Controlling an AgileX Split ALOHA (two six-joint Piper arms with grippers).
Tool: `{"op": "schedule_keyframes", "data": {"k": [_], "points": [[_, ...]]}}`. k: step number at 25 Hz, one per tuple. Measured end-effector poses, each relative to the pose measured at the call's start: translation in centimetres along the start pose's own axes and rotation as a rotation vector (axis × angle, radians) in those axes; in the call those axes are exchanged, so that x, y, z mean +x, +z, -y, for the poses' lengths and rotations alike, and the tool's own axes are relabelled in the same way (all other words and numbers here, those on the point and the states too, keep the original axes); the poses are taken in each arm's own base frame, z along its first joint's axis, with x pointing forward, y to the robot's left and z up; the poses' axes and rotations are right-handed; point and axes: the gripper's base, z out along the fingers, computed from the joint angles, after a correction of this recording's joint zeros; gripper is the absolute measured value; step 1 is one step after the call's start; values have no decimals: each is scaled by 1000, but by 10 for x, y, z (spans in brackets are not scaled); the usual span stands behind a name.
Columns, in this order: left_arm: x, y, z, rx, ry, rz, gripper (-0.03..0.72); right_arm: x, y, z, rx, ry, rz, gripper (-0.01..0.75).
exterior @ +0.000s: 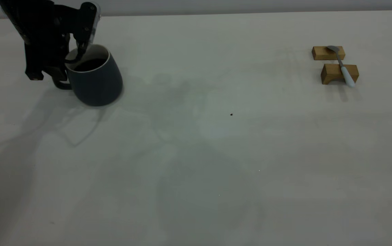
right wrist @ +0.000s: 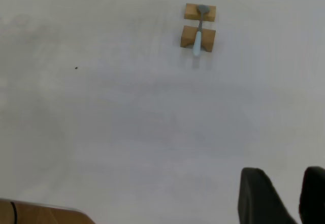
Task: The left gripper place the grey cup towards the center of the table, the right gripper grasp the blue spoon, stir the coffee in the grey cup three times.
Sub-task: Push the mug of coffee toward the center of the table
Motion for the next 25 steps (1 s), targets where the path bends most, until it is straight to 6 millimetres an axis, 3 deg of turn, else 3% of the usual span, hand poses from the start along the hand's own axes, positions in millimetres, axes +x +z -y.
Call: {"op": "schedule_keyframes", "data": {"k": [2, 3, 8, 18, 25], "points": [[-5, 0, 1, 1, 11, 2, 223, 0, 0, 0, 0, 0, 0, 238], [-8, -1, 1, 2, 16, 4, 209, 0, 0, 0, 0, 0, 0, 238], [-29, -3, 4, 4, 63, 15, 209, 0, 0, 0, 0, 0, 0, 238], [-97, -10, 16, -4, 137, 55, 207, 0, 0, 0, 0, 0, 0, 238], [-132, -17, 11, -45, 167, 85, 205, 0, 0, 0, 0, 0, 0, 238]]}}
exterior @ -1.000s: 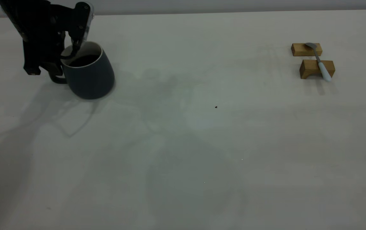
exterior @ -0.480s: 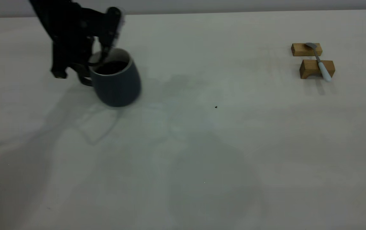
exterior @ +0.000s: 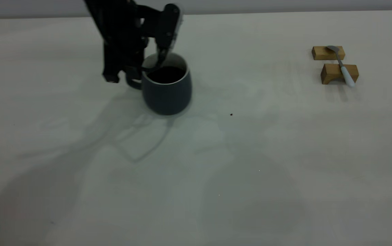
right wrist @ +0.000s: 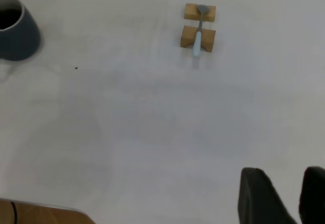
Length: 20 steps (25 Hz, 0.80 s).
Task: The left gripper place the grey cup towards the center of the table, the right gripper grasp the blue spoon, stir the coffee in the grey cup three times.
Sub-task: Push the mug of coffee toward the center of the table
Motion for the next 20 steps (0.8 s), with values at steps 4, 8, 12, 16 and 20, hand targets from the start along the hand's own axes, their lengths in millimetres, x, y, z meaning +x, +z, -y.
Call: {"op": "schedule_keyframes", "data": {"k": [4, 8, 12, 16, 20], "points": [[-13, 9, -8, 0, -15, 22, 205, 0, 0, 0, 0, 0, 0, 238], [-27, 14, -17, -3, -17, 41, 205, 0, 0, 0, 0, 0, 0, 238], [-43, 17, -22, -15, -39, 82, 205, 0, 0, 0, 0, 0, 0, 238], [-54, 17, -20, -14, -50, 112, 205, 0, 0, 0, 0, 0, 0, 238], [-56, 16, -20, -16, -39, 111, 205, 0, 0, 0, 0, 0, 0, 238]]}}
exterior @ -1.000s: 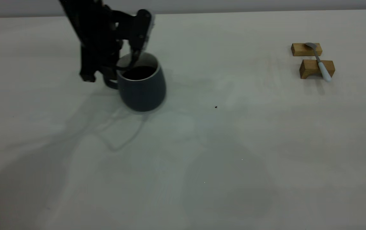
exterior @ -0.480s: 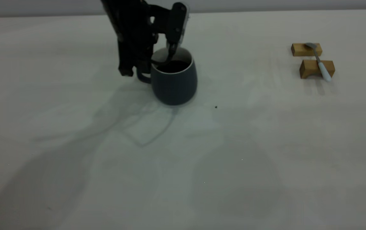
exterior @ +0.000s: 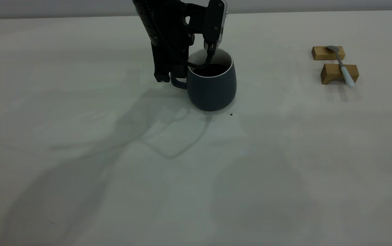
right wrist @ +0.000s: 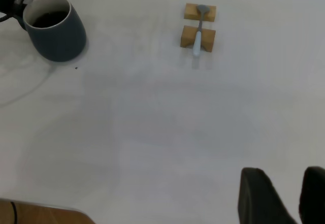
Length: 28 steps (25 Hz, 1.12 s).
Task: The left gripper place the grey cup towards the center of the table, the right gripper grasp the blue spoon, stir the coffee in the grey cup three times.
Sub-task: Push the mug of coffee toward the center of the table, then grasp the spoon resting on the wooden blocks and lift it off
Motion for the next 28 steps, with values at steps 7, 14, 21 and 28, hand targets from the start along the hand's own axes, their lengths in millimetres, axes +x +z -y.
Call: {"op": "schedule_keyframes", "data": {"k": [7, 14, 21, 28], "points": [[0, 0, 0, -1, 5, -2, 205, 0, 0, 0, 0, 0, 0, 238], [0, -3, 1, 17, 7, -8, 450, 0, 0, 0, 0, 0, 0, 238], [-4, -43, -9, 13, -22, -7, 653, 0, 0, 0, 0, 0, 0, 238], [-7, -142, -19, -10, -96, -1, 572, 0, 0, 0, 0, 0, 0, 238]]}}
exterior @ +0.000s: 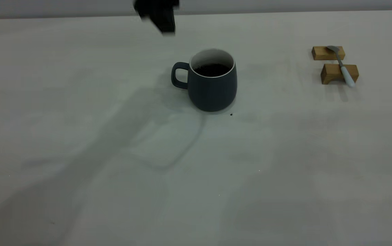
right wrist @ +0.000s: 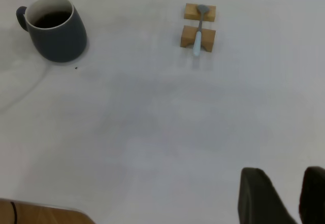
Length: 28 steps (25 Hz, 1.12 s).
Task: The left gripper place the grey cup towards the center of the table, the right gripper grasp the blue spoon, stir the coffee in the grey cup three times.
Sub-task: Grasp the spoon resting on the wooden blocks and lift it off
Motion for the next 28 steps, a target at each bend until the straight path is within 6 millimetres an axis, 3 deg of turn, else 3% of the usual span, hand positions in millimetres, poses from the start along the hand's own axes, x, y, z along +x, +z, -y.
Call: {"op": "schedule_keyframes", "data": {"k": [6, 11, 14, 23, 28], "points": [[3, -87, 6, -22, -239, 13, 464, 0, 0, 0, 0, 0, 0, 238], [14, -140, 19, -26, -453, -40, 397, 0, 0, 0, 0, 0, 0, 238], [22, -165, 27, -39, -543, -83, 373, 0, 0, 0, 0, 0, 0, 238], [30, -229, 44, -155, -926, 43, 317, 0, 0, 0, 0, 0, 0, 238], [48, -259, 86, -166, -1044, 76, 314, 0, 0, 0, 0, 0, 0, 238]]}}
